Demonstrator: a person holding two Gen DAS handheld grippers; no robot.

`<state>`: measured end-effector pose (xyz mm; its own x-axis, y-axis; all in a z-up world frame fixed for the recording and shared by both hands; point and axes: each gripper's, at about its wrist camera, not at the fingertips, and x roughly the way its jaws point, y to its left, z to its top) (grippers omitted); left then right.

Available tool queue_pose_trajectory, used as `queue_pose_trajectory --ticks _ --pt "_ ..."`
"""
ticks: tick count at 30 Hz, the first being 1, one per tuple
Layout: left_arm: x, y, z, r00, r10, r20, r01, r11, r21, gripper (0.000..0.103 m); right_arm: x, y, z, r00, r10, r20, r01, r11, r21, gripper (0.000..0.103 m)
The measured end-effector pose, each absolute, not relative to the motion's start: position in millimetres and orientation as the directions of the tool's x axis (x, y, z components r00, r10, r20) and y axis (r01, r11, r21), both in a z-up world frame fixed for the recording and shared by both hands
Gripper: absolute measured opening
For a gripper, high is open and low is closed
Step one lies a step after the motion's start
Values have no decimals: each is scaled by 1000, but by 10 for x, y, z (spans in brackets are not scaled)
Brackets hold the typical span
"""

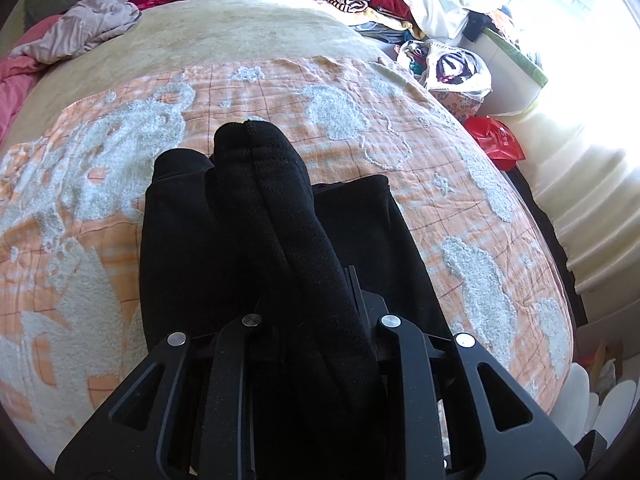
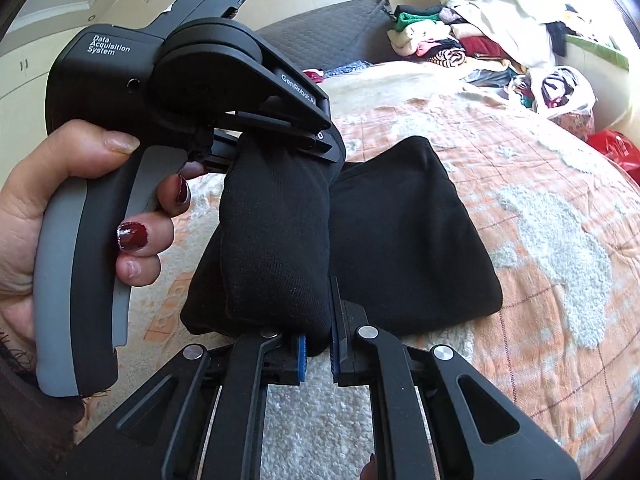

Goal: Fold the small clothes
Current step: 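Lift the held edge and fold it over the sweatshirt with both grippers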

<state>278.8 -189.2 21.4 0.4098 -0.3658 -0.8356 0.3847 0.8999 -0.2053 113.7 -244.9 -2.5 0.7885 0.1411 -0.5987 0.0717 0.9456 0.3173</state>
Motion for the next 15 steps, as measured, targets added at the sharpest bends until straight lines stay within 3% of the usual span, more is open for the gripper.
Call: queue_pose_trajectory --ticks 15 --pt "2842 -2210 83 391 -348 -852 396 899 -185 20 1082 -2682 -151 777 174 -605 144 887 439 9"
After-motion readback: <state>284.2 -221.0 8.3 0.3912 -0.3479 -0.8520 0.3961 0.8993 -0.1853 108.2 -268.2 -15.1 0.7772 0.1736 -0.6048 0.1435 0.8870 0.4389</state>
